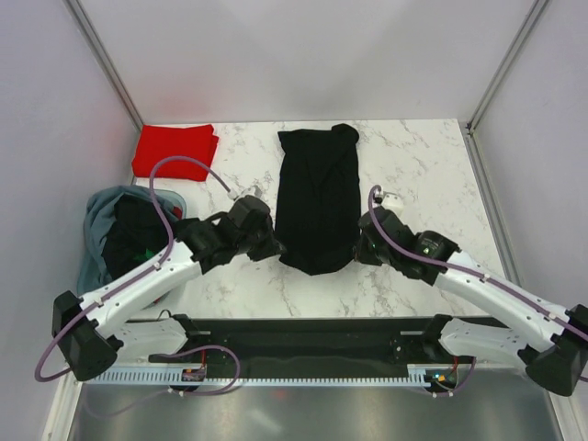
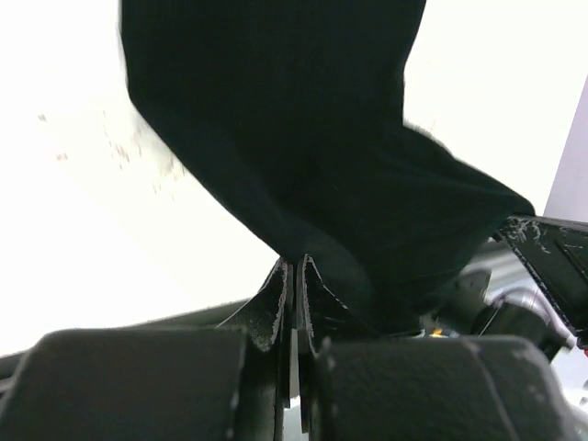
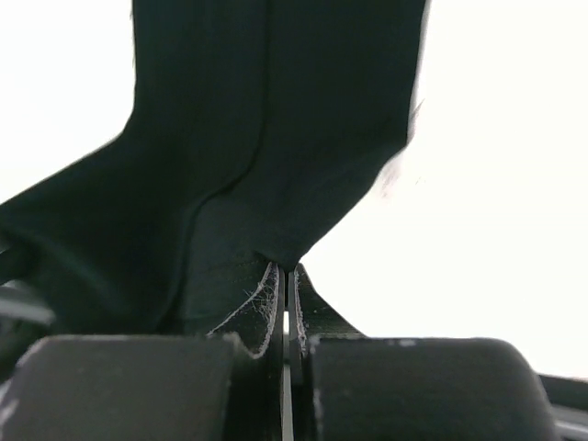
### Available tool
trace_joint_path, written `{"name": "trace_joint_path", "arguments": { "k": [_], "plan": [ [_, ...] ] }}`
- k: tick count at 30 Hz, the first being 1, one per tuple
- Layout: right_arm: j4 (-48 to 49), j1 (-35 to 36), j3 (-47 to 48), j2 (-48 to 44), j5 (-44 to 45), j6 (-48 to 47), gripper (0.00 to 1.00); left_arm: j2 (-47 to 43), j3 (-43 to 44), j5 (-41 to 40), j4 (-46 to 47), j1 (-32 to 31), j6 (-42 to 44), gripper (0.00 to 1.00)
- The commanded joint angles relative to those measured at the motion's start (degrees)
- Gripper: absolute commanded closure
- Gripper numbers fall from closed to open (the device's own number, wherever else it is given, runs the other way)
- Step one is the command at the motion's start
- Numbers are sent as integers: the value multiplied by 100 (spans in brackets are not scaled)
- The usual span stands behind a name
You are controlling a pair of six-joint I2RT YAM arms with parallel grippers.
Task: Fold and stack the t-shirts
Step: Fold the tshirt
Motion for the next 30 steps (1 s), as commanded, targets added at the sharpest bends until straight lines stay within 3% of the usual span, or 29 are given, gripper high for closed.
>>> {"name": "trace_joint_path", "arguments": {
  "k": [1, 12, 30],
  "plan": [
    [26, -705, 721, 363, 158, -918, 100, 380, 678, -282, -202, 390, 705, 98],
    [615, -1841, 1461, 1796, -317, -1701, 100, 2121, 2304, 193, -176, 1550, 1593, 98],
    [1108, -2773, 2568, 4203, -757, -2088, 100, 4960, 4246, 1115, -96, 2359, 2297, 98]
  ]
}}
